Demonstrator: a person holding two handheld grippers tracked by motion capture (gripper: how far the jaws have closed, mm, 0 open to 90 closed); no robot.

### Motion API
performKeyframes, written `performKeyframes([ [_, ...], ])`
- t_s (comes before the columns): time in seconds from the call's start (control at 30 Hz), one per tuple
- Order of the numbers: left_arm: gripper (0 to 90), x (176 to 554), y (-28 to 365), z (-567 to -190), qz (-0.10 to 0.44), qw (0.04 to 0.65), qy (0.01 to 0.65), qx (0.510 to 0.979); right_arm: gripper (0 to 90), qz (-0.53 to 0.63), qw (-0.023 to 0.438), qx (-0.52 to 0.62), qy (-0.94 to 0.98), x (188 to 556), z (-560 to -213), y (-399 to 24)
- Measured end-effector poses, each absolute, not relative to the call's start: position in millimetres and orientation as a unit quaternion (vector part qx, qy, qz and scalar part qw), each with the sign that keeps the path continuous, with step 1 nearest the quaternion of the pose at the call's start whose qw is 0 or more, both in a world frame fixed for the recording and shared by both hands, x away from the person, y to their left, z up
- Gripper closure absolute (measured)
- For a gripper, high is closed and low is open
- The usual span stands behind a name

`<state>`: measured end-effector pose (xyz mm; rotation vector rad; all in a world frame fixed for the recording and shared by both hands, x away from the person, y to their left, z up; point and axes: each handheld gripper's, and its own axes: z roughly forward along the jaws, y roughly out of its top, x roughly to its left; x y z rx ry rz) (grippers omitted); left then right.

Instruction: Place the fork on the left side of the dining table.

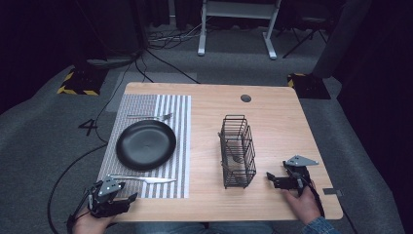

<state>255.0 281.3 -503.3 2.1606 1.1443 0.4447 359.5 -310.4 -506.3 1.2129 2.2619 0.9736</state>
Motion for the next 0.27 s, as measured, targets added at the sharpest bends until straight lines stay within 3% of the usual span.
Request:
performKeyframes([
  [0.27, 33.8, 246.9, 287.5, -514.7, 0.188, 0.370, 0.423, 0.805, 11.9, 0.348, 0.196, 0.433, 0.808, 359.9, -506.3, -310.3],
])
